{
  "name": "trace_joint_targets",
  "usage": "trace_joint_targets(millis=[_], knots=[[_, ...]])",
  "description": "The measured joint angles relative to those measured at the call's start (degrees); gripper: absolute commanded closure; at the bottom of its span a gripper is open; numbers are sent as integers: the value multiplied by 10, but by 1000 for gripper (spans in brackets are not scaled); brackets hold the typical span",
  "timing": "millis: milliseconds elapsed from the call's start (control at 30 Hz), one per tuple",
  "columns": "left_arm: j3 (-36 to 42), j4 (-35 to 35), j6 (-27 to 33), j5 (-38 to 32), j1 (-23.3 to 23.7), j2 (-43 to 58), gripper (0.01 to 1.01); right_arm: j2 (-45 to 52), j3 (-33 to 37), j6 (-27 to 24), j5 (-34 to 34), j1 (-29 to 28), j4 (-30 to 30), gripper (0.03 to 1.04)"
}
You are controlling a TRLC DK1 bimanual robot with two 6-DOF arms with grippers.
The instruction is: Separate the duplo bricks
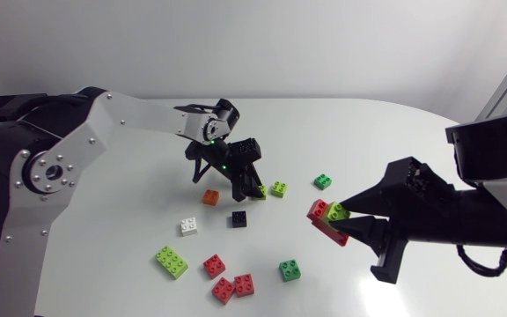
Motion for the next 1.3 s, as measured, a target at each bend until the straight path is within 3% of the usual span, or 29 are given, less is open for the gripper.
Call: trace_joint_targets(millis=[100, 200, 300, 567, 933, 1300], knots=[[0, -19, 0, -3, 0, 0, 361, -6, 0, 0, 0, 0, -3, 723], [0, -50, 2, -9, 1, -1, 130, -13, 0, 0, 0, 0, -9, 723], [-6, -71, 3, -11, 8, -17, 54, -20, 0, 0, 0, 0, -11, 723], [-43, -87, 7, -12, 17, -143, 52, -21, 0, 0, -2, 8, -11, 723], [-117, -122, 7, 1, -73, -252, 52, -21, -7, 3, -12, 23, 7, 723], [-133, -148, 7, 8, -122, -296, 54, -7, -16, 25, -15, 49, 44, 723]])
